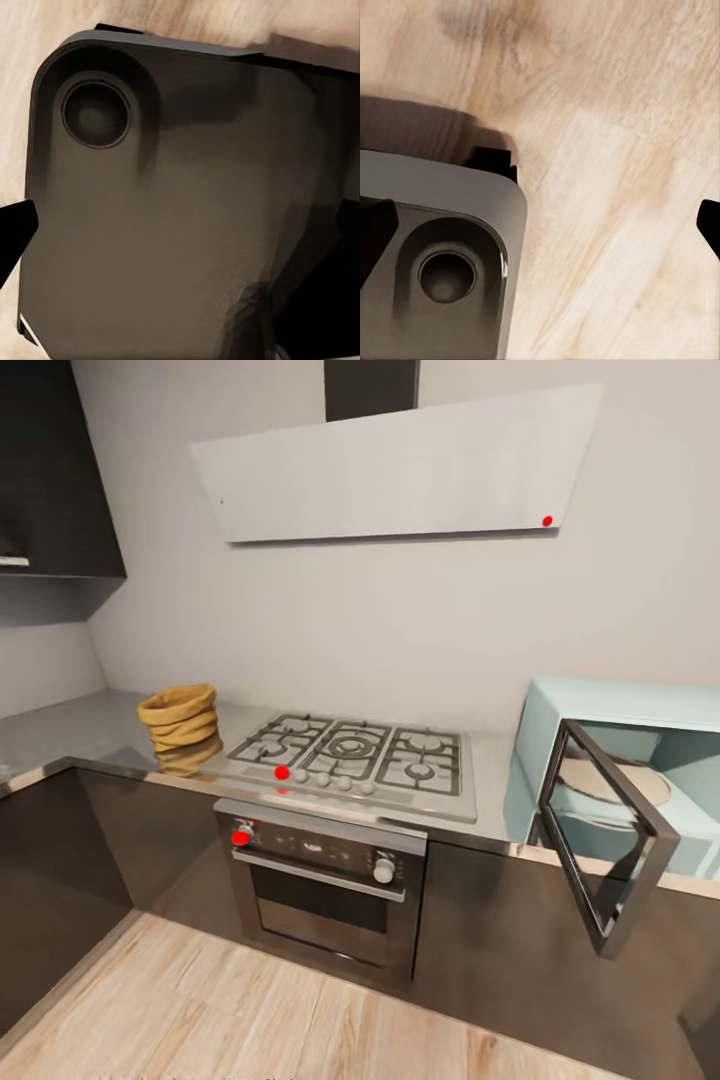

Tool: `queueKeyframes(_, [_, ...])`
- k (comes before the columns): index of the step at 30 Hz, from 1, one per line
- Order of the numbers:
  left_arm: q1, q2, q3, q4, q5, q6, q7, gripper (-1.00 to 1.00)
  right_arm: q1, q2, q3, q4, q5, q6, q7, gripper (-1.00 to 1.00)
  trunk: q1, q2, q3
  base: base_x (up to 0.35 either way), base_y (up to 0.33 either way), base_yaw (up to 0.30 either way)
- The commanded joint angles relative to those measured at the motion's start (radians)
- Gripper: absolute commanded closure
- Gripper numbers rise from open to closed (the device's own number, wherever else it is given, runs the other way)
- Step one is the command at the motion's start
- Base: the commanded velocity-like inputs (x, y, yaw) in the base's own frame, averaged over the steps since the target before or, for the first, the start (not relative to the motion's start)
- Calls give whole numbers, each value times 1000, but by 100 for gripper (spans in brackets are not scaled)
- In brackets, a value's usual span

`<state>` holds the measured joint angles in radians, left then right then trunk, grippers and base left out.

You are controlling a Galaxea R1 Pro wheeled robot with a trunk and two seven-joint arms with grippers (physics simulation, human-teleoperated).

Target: In the kitchen, take the popcorn bag from the countertop, put it into the microwave, and heat it until the popcorn is cooked so the cooked popcorn ends up inside the bag.

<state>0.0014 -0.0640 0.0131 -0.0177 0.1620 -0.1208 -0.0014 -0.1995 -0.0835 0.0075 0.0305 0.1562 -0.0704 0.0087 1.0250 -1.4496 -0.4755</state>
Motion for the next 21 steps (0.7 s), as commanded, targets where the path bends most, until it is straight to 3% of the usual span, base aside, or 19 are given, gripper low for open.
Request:
queueKeyframes(1, [0,0,1,-1,7,-2,0,-100,-1,0,0,3,6,-6,-6,-100,0,0,0,0,0,279])
queueKeyframes(8, [0,-2,1,-1,7,-2,0,-100,-1,6,0,3,6,-3,-15,-100,0,0,3,0,0,279])
queueKeyframes(13, [0,-2,1,-1,7,-2,0,-100,-2,43,0,3,5,13,-24,-100,0,0,6,0,0,279])
queueKeyframes(15, [0,-2,1,-1,7,-2,0,-100,-2,51,-2,3,4,61,-25,-100,0,0,6,0,0,279])
queueKeyframes(16, [0,-2,1,-1,7,-2,0,-100,-3,78,-3,2,6,149,-30,-100,0,0,6,0,0,279])
queueKeyframes(17, [0,-2,1,-1,7,-2,0,-100,-2,105,-4,2,7,142,-52,-100,0,0,7,0,0,279])
queueKeyframes(21, [0,-1,1,-1,7,-2,0,-100,-2,95,-4,3,-1,41,-55,-100,0,0,9,0,0,279])
